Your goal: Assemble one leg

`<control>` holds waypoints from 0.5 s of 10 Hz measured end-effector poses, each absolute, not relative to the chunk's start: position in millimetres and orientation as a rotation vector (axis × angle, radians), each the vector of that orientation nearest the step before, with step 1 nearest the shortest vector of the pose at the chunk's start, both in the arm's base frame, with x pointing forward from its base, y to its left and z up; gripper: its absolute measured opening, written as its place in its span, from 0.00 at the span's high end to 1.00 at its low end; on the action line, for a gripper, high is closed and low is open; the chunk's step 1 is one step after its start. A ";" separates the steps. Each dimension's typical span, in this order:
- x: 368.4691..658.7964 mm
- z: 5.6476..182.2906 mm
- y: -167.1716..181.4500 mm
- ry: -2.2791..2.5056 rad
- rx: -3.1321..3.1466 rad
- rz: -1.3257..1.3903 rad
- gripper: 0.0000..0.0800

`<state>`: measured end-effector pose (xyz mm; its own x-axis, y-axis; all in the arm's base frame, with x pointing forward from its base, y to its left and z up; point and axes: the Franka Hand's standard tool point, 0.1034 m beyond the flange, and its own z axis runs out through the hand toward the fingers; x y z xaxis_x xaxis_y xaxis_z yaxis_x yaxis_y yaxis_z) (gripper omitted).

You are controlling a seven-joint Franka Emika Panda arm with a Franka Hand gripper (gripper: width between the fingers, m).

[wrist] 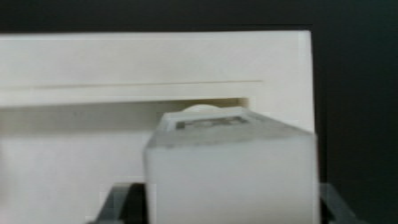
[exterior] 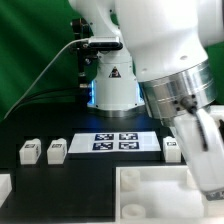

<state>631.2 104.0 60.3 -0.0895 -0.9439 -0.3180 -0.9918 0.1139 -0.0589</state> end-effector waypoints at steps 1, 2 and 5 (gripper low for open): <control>631.1 60.8 105.5 2.207 -1.809 0.272 0.63; 630.7 60.5 105.7 2.207 -1.810 0.273 0.63; 625.9 57.2 111.0 2.083 -1.954 0.251 0.33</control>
Offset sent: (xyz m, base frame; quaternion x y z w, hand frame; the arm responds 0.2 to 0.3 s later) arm 0.0000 0.0000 0.0000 0.0000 0.0000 -0.0899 0.9960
